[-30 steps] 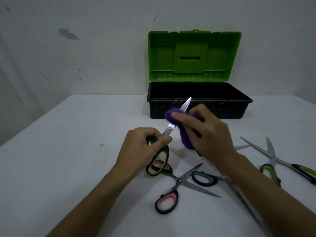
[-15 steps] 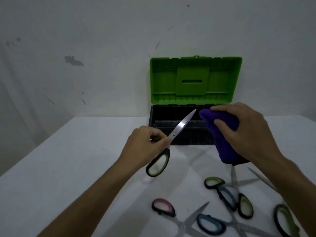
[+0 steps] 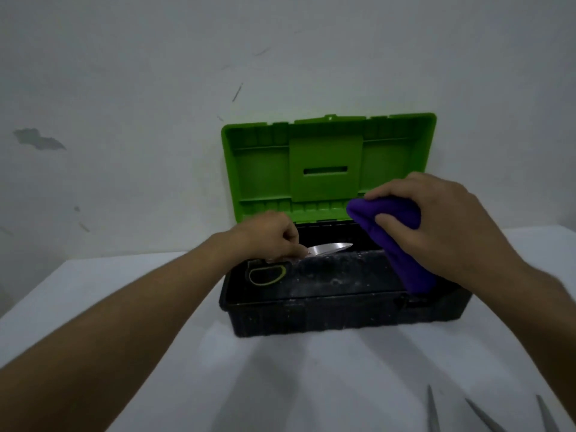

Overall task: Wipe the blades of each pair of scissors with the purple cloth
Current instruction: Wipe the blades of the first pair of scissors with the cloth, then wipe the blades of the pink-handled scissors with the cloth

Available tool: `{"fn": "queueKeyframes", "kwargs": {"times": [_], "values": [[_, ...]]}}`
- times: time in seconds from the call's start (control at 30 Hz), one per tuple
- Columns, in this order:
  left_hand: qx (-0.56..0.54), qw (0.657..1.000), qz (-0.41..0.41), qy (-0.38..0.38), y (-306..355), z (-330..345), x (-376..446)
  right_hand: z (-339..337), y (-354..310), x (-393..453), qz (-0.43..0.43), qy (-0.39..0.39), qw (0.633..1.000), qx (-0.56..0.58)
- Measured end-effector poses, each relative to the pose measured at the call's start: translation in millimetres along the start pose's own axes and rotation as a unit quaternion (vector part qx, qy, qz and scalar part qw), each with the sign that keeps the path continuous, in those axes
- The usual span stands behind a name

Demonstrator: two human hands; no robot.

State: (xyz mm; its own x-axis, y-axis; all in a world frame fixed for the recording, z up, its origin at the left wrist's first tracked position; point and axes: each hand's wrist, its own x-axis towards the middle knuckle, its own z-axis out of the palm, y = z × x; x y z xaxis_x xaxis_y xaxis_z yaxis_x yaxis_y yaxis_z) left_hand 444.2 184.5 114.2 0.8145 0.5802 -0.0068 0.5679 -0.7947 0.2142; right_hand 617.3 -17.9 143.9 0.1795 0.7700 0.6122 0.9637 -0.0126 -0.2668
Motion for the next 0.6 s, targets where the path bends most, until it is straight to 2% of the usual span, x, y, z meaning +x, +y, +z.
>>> {"fn": "queueKeyframes", "kwargs": {"times": [0.23,0.33,0.43,0.6], "values": [[0.031,0.997,0.007,-0.073,-18.7,43.2,57.7,18.6,22.7,16.6,0.001,-0.08,0.997,-0.003],[0.082,0.994,-0.007,-0.071,-18.8,53.7,60.8,23.2,26.5,14.8,0.01,-0.09,0.996,-0.004],[0.127,0.992,-0.011,-0.013,-15.3,53.3,52.4,24.2,25.7,12.1,0.018,-0.085,0.996,0.0],[0.062,0.983,0.002,0.173,7.0,42.8,6.2,16.8,11.6,-11.6,0.037,-0.037,0.998,0.04]]}}
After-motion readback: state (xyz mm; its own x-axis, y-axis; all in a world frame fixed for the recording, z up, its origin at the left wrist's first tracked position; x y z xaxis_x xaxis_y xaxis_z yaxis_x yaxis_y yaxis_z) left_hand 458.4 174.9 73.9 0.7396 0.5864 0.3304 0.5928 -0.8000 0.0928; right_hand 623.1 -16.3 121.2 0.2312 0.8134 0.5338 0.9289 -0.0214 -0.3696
